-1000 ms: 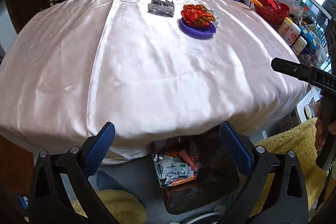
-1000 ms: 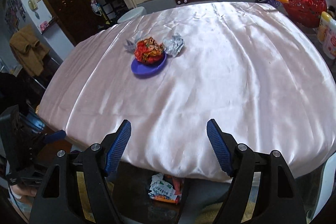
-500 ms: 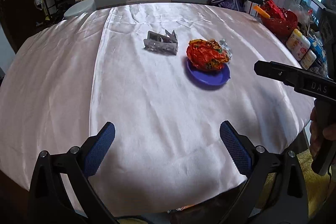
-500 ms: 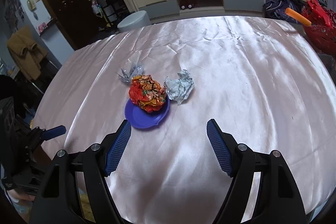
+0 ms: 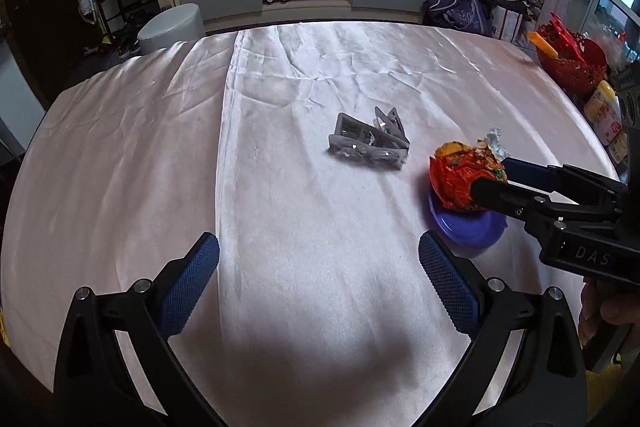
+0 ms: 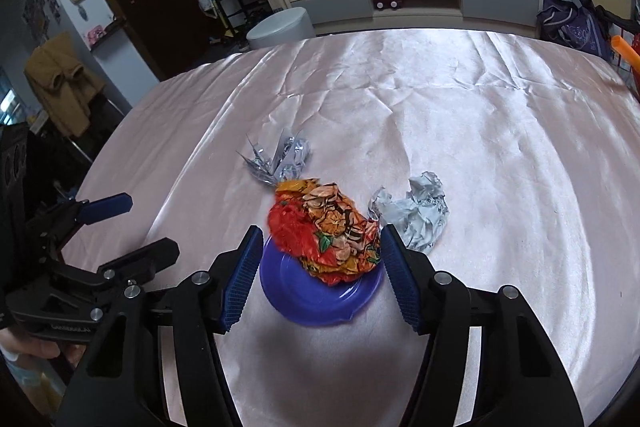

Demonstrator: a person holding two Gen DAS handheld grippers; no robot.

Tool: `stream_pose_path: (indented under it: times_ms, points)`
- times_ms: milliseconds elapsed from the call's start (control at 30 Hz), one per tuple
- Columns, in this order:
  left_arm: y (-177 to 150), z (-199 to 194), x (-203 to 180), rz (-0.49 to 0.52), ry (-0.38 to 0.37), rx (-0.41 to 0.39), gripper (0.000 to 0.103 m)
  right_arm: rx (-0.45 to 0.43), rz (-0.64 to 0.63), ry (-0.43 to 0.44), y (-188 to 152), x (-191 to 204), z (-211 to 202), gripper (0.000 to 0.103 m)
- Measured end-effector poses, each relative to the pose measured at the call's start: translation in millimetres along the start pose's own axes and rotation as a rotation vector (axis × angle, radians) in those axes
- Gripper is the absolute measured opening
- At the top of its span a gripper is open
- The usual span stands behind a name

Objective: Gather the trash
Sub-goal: 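Grasp the orange-red snack wrapper with the right tool while the left tool grasps the grey packaging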

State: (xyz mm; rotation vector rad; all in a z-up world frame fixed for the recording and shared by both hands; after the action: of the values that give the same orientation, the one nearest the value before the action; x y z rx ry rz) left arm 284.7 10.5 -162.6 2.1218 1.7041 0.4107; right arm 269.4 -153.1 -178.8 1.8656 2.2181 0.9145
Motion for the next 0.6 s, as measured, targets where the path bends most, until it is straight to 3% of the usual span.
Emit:
stream_pose_path:
  times_ms: [133,200,333,600]
  points:
    - [13,6,3,0.004,-0.003,-0.004,0.095,0.009,-0.024,-0.020,1,1,8,0.062]
    - [21,10,3,0.002,-0.015,-0.007,0.095,0.014,-0.042,-0.033,0,1,12,0.054]
    - [34,18,-2,0.010,-0.043,-0.014,0.095,-0.003,-0.074,-0.057,2,0,11,0.049]
    - [58,40,-25,0.060,-0.070,-0.012,0.095,-0.081,-0.003,-0.031,13,-26,-26,0.049]
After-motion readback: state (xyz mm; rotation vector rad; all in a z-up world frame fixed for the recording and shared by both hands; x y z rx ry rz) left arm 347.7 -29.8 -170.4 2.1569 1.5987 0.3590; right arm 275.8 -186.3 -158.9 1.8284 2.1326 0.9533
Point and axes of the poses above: each gripper's, at about its wrist camera, not at the fingertips, and z roughly the way its jaws point, x to its left, y to its top, the point moved 4 cm from there along z, roughly the way its jaws point, and after that the axes turned 6 degrees about x, right-handed, at the moved point
